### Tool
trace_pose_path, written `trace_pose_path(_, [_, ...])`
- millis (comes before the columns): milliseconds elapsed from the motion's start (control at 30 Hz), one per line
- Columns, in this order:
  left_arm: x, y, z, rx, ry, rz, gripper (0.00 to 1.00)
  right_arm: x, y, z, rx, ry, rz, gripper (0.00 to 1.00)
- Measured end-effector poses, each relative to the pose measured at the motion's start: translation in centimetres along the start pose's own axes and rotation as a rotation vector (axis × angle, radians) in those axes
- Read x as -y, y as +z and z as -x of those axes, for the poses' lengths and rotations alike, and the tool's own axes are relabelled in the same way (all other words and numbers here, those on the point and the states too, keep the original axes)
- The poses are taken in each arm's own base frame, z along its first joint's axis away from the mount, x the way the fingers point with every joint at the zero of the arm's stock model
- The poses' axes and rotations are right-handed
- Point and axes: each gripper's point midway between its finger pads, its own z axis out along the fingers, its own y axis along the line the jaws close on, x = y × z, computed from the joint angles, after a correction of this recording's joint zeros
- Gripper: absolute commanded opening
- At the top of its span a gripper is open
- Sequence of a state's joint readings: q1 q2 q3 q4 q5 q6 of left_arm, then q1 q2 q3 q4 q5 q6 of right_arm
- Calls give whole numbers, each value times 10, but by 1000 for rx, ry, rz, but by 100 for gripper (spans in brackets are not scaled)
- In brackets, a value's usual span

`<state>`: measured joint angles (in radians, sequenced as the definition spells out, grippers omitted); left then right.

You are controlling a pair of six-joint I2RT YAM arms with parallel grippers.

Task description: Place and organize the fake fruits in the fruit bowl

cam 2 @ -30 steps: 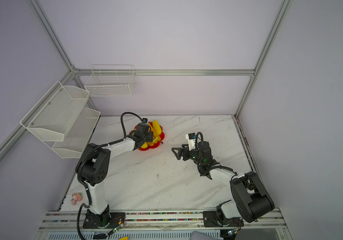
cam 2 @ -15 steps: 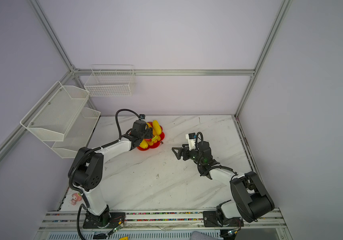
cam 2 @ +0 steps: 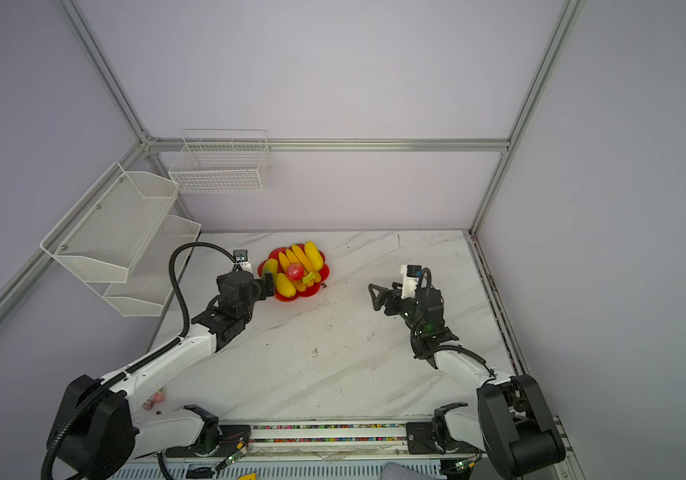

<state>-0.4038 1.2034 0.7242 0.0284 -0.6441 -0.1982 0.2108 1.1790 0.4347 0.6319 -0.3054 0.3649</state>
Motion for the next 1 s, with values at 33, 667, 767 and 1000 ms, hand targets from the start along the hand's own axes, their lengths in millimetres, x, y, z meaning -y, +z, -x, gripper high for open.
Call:
trace_pose_path(33, [-13,-3,-12,-12,9,42,100,20,-9,9,46,23,-67,97])
trace_pose_path(667, [-89,42,-113,60,-54,153,100,156,-53,19,293,-138,-637,97])
trace_pose_path(767, [-76,58,-140,9,11,101,100,163,-38,9,289,-204,-620,97])
trace_pose_path(1000, [-75,68,-122,39,-8,69,100,164,2,-2,247,-310,-542,97])
